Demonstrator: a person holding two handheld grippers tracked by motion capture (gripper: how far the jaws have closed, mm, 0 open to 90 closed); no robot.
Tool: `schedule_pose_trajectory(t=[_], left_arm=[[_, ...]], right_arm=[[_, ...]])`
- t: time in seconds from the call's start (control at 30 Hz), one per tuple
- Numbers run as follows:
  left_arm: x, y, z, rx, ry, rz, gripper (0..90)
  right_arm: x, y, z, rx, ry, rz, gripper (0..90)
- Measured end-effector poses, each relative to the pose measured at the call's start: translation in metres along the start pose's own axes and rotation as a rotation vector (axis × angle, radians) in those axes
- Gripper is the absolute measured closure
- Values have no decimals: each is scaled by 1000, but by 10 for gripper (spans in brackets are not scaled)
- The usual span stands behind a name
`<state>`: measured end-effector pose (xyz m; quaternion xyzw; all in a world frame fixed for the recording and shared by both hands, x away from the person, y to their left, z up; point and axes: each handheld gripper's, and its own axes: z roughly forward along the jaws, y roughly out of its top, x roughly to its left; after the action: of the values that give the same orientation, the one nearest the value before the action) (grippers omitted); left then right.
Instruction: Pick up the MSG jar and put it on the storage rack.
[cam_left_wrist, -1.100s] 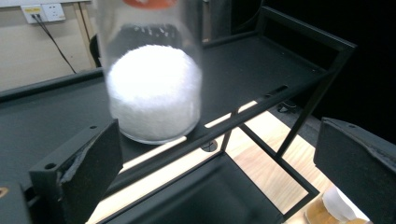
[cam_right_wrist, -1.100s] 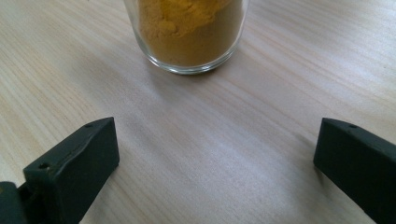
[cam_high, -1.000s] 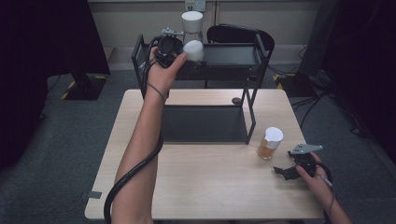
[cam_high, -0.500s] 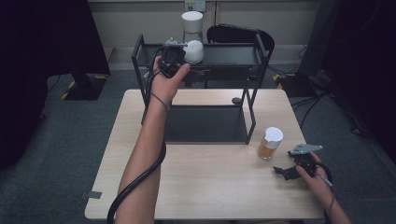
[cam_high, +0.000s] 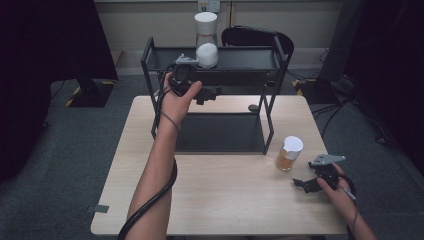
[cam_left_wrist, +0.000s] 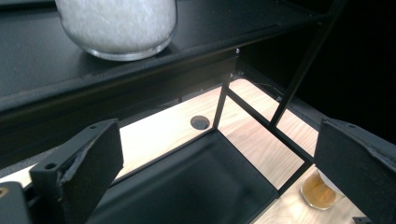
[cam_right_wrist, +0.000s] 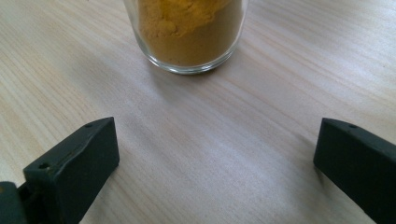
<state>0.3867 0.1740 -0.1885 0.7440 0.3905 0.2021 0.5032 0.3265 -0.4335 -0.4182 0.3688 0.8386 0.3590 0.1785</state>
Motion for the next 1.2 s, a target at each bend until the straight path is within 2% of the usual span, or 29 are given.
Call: schedule_pose_trajectory(t=[0.23,0.73,1.0,1.2], left_arm=[[5,-16,1,-1,-7,-17,9],[17,-53,10,33,-4,-46,9],[17,-72,11,14,-10,-38,12],[20,-89,16,22,-20,-58,12]], right_arm=[[0,0,0,0,0,0,0],[0,0,0,-1,0,0,0],[0,0,0,0,0,2,0],[0,0,0,1,0,0,0]])
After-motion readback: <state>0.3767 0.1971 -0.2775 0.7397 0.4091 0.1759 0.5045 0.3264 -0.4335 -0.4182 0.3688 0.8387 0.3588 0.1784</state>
